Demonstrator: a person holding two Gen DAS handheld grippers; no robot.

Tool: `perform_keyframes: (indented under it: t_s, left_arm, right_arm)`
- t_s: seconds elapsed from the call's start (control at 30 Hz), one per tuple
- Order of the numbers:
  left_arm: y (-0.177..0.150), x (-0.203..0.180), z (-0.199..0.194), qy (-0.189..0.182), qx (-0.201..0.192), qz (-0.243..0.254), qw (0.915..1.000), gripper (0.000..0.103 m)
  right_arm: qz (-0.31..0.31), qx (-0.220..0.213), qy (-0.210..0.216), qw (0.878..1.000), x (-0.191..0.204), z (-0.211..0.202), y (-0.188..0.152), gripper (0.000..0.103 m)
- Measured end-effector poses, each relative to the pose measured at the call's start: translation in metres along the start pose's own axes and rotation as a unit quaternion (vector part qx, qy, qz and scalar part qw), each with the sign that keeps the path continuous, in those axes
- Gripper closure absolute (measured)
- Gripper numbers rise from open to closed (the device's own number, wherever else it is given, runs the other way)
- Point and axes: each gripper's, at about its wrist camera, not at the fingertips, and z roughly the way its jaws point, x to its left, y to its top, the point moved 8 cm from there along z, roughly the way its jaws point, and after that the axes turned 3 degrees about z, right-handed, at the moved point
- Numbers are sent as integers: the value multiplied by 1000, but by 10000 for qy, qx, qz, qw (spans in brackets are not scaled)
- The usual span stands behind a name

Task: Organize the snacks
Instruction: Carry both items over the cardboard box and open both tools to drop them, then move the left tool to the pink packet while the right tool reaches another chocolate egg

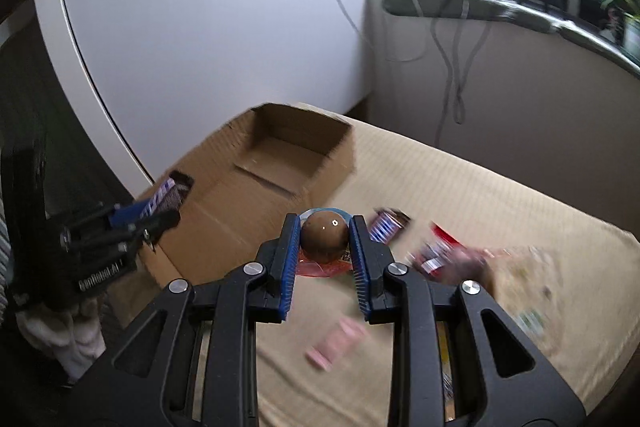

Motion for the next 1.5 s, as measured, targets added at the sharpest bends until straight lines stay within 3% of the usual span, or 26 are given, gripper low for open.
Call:
perform_keyframes:
  t_s: [0.33,0.77,0.83,0.97,1.3,1.5]
  left_arm:
    - [3,12,17,101,134,-46,9998,76]
    - [3,14,21,141,196,-88,9997,76]
    - [3,12,21,138,192,-68,9997,76]
    - [3,11,19,138,179,-66,9997,76]
    - [9,5,1,176,-42,0,9998,76]
    - [5,-18,-14,-37,-134,167,9998,76]
  right_arm:
    - [84,253,385,9989,29,62,30,77]
    - [-108,511,318,9981,41,102,29,77]
    - [-91,482,307,9983,40,101,30,74]
    - [56,357,358,9987,36,94,33,47]
    - [42,92,186,9998,19,57,33,47]
    - [127,-25,-36,9999,-7,23,19,46]
